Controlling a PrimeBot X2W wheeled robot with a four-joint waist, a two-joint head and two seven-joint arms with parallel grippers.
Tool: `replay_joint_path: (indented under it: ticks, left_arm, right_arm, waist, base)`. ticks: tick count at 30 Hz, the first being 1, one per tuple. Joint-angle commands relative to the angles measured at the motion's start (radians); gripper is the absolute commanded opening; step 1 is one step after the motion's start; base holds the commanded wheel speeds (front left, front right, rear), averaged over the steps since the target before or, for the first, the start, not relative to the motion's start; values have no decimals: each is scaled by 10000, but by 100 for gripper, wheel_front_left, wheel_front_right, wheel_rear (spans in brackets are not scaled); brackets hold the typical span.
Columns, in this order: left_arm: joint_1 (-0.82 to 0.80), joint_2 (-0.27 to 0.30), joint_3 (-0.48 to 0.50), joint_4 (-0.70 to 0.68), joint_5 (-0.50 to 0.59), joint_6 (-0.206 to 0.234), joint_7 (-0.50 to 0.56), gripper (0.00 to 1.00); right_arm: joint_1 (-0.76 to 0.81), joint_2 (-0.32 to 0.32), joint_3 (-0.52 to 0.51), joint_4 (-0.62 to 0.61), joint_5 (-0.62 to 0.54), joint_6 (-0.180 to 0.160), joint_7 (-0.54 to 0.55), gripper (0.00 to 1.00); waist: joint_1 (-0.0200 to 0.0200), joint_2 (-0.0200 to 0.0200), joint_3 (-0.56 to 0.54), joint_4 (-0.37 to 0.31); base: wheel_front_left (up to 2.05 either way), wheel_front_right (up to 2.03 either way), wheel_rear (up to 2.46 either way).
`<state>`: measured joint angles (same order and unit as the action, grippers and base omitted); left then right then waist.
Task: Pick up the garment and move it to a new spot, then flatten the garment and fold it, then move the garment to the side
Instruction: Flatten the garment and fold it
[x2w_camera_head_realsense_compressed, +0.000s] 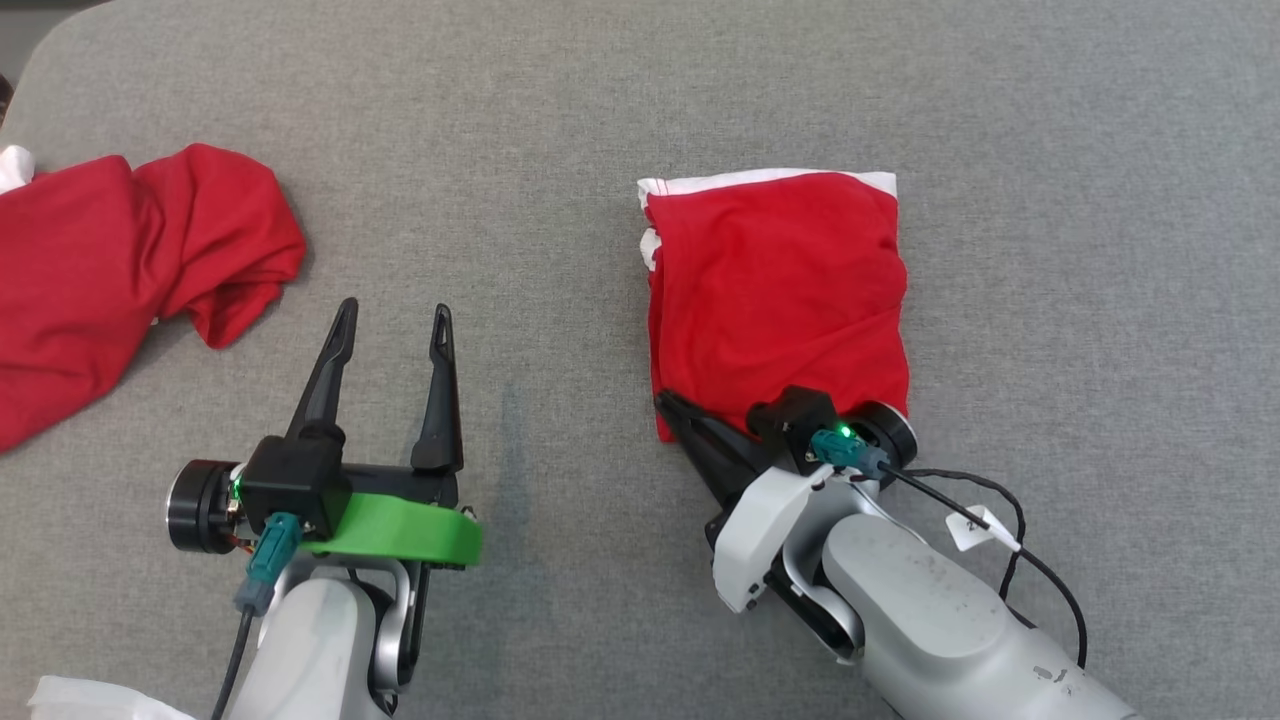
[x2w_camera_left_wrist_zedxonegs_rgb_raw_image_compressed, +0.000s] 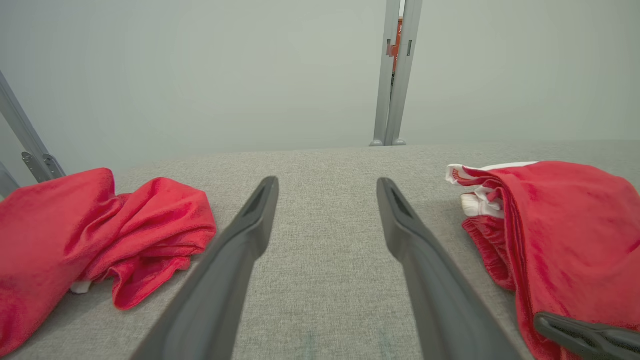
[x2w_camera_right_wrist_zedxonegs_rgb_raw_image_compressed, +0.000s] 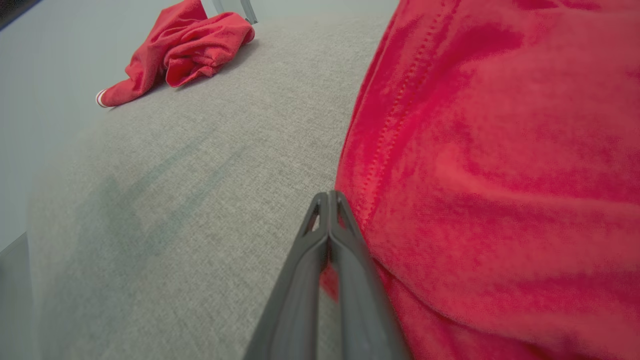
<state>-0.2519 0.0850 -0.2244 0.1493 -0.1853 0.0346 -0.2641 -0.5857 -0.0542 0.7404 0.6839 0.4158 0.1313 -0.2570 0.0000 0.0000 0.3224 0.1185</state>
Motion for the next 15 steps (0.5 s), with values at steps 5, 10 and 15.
replay_joint_path:
  ticks: [5,10,15]
  left_arm:
    - [36,29,113,-6,62,-61,1,100]
    - [316,130,255,22,72,8,0,100]
    - [597,203,417,-25,70,50,0,100]
  right_arm:
    - [27,25,250,-224,472,-11,-80,0]
    - [585,-143,-355,-1792,342,-11,-84,30]
    - [1393,-559,-1654,-3500,-16,-11,-82,100]
  waist:
    - [0,0,-186,-123]
    - [0,0,-508,-326]
    - [0,0,-834,-574]
  base:
    - [0,0,0]
    - [0,0,0]
    - [0,0,0]
